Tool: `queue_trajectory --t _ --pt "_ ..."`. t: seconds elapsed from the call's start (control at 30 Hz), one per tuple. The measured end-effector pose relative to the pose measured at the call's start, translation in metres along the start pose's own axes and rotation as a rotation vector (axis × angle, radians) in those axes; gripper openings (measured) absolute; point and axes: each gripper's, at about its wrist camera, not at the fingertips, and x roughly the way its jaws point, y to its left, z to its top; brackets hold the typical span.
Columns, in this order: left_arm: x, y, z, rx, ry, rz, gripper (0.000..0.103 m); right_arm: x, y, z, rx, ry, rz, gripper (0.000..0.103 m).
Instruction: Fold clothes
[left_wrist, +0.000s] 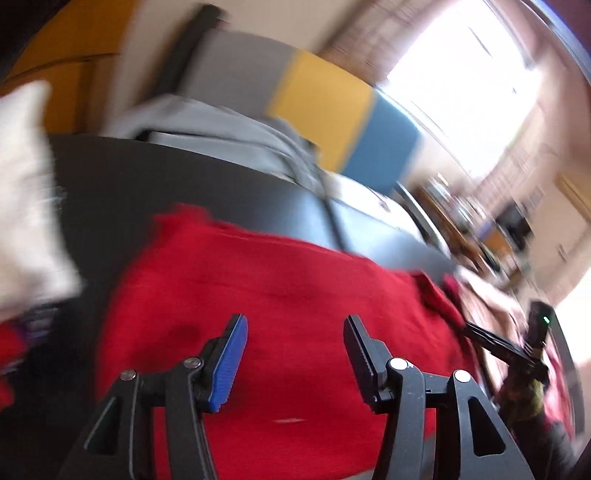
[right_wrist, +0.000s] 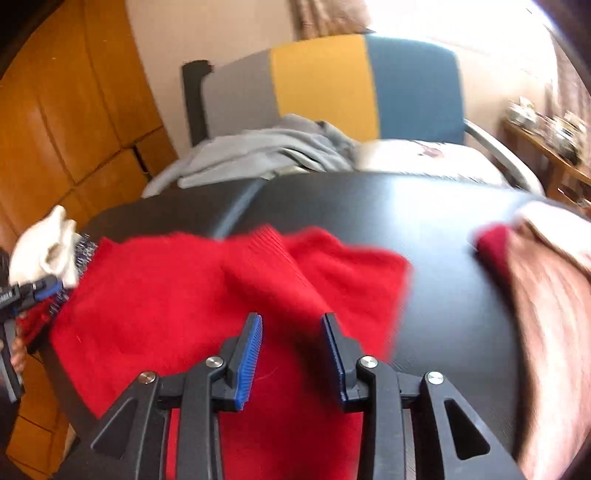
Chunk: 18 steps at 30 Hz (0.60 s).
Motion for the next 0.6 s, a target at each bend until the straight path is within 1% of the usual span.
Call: queue_trajectory --t 0.07,0.1,0.17,0.23,0.27,0.3,0.33,0.37,0.4,0.43,0.47,0.5,0.57,0.6 --pt "0.021 -0.03 0.001 0.071 0.046 -0.03 0.056 -0.002 -0.004 -0.006 -0.019 0.001 -0.01 0.036" --pt "0.032 -0.045 0.001 0.112 0.068 -0.036 0.056 0.0 -0.002 -0.007 -0.052 0.005 -0.028 0.039" --pt "0.056 -0.072 -0.001 0.19 0.11 -0.039 0.056 0.007 0.002 -0.005 -0.127 0.011 -0.073 0.04" --pt "0.079 -0.087 -0.001 0.22 0.154 -0.037 0.056 0.019 0.001 0.003 -0.151 0.016 -0.067 0.04" --pt "0.084 -0.091 -0.001 0.225 0.168 -0.037 0.056 0.026 -0.001 0.008 -0.151 0.024 -0.059 0.04" --pt "0.09 -0.094 -0.001 0.232 0.178 -0.028 0.056 0.034 -0.005 0.014 -0.139 0.03 -0.058 0.039" --pt "0.095 -0.097 -0.001 0.235 0.187 -0.016 0.056 0.039 -0.01 0.019 -0.118 0.027 -0.055 0.036" --pt "0.099 -0.098 -0.001 0.233 0.195 -0.008 0.056 0.043 -0.019 0.022 -0.076 0.024 -0.072 0.029" --pt "0.101 -0.101 0.0 0.234 0.197 -0.007 0.056 0.047 -0.029 0.025 -0.029 0.021 -0.094 0.029" --pt "0.101 -0.105 0.002 0.239 0.193 -0.011 0.056 0.051 -0.041 0.025 0.03 0.03 -0.092 0.03" --pt "0.102 -0.109 0.003 0.243 0.189 -0.016 0.056 0.05 -0.051 0.023 0.077 0.021 -0.06 0.036" --pt "0.104 -0.114 0.007 0.254 0.187 -0.022 0.056 0.048 -0.059 0.019 0.121 0.007 -0.022 0.038" --pt "0.112 -0.127 0.015 0.285 0.186 -0.039 0.056 0.038 -0.066 0.012 0.145 -0.02 0.032 0.038" --pt "0.118 -0.134 0.018 0.305 0.191 -0.048 0.056 0.029 -0.07 0.006 0.17 -0.033 0.073 0.038"
